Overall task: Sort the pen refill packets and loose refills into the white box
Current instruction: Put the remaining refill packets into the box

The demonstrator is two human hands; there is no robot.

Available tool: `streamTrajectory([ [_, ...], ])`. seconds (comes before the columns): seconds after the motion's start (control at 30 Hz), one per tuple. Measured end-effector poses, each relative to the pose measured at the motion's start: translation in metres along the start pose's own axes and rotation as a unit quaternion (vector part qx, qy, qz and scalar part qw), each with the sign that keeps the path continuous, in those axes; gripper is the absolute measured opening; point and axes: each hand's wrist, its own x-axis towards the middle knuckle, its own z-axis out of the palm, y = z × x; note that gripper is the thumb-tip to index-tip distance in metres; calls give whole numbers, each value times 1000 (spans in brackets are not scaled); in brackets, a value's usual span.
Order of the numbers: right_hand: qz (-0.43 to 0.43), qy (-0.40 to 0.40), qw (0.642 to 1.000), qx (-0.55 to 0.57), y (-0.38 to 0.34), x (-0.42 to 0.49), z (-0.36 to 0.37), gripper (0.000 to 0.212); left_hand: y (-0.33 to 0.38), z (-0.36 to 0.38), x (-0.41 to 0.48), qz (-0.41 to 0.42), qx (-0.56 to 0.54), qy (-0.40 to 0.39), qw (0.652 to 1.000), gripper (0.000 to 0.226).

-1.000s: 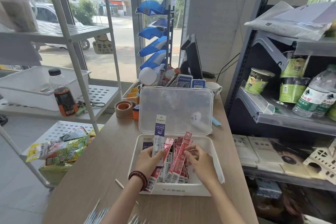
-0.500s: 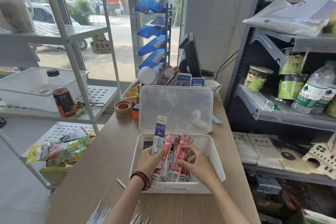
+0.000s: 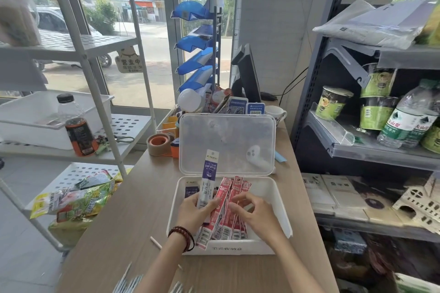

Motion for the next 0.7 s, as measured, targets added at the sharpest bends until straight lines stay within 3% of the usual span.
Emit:
streamTrajectory([
  [0.1,-23,-15,999,28,1,-1,0,42,1,2,-4,13,-8,-21,1000,27],
  [0.27,-18,-24,998,61,-4,-3,-3,25,0,0,-5,27,3,-59,998,30],
  [0.4,-8,-26,996,87,-2,-5,-4,25,-3,3,-4,29,17,-76,997,28],
  [0.6,54,2,979,197,-6,-8,-11,17,-22,1,9,21,31,17,999,66],
  [0.7,75,23,967,243,-6,-7,-16,19,-23,5,11,29,51,26,998,46],
])
